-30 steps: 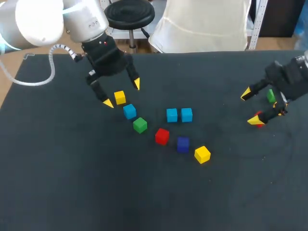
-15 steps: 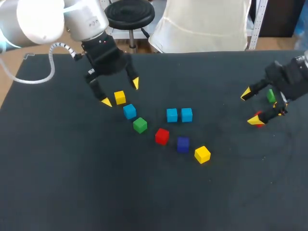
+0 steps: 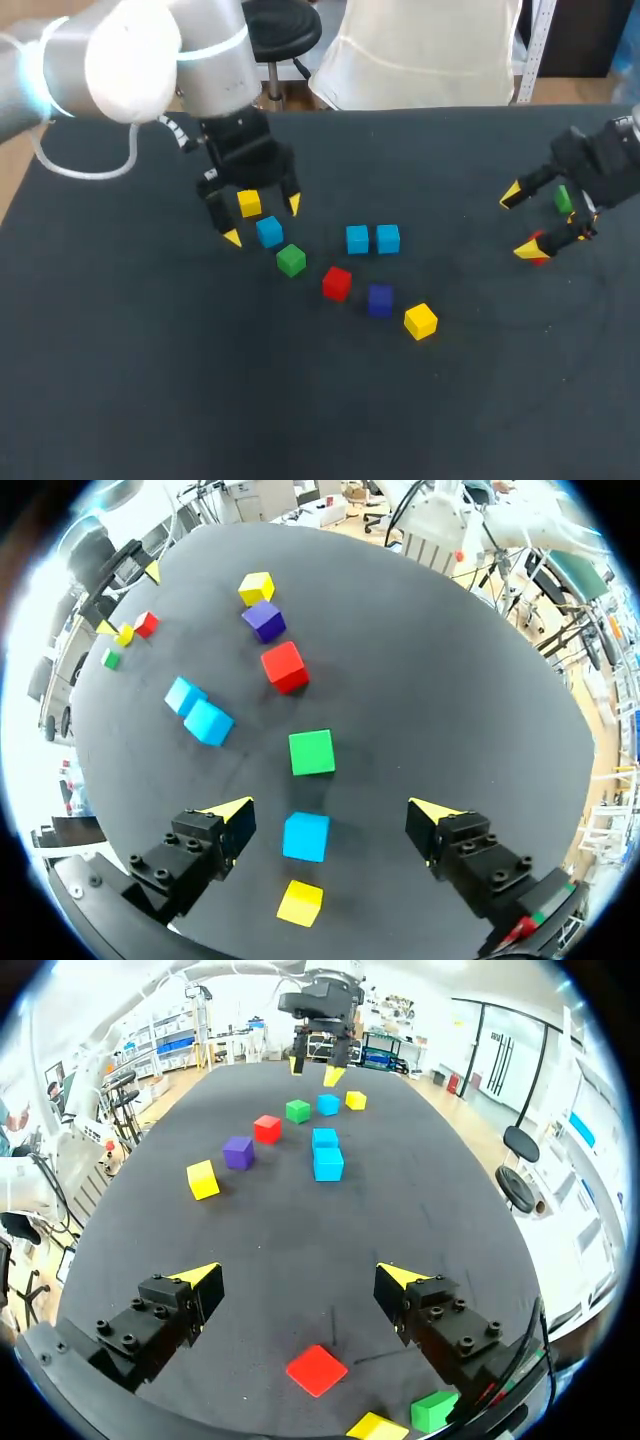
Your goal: Place the blue cubes, place green cubes on the blue cubes, place the yellow cubes on the green cubes, then place the red cubes on the yellow cubes, and place purple cube on the red cubes.
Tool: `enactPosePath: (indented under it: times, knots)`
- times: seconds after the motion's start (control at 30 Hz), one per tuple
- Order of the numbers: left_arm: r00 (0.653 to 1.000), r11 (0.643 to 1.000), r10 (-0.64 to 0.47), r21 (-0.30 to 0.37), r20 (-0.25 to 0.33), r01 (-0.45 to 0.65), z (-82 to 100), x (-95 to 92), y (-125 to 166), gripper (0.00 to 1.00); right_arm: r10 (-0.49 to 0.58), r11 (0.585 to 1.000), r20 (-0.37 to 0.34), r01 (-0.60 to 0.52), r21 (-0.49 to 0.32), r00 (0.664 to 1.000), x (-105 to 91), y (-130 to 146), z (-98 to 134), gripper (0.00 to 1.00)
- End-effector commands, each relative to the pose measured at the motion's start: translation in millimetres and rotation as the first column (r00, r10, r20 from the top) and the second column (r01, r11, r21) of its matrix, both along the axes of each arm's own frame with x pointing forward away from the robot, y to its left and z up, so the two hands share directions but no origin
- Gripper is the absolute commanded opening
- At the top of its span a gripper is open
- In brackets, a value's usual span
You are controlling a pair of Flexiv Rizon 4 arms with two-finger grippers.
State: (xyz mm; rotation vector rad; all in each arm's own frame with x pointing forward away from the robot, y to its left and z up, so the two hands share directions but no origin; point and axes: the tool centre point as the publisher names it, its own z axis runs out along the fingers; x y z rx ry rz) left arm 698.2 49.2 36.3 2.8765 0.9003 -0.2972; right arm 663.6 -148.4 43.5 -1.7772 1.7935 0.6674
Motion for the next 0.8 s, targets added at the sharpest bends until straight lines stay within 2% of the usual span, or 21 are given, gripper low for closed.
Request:
enactPosePath:
  times: [0.03, 0.43, 0.8]
  knots:
    - [1.000, 1.000, -0.003, 0.018, -0.018, 0.004, -14.5, 12.3, -4, 1.00, 0.002, 1.000, 0.000, -0.002, 0.003, 1.000, 0.9, 0, -1, 1.00]
    - [1.000, 1.000, 0.010, 0.019, -0.025, -0.009, -31.6, 32.8, 2, 1.00, 0.002, 1.000, 0.000, -0.002, 0.003, 1.000, 0.9, 0, -1, 1.00]
    - [1.000, 1.000, 0.013, 0.008, -0.023, -0.013, -36.6, 34.1, 10, 1.00, 0.002, 1.000, 0.000, -0.002, 0.003, 1.000, 0.9, 0, -1, 1.00]
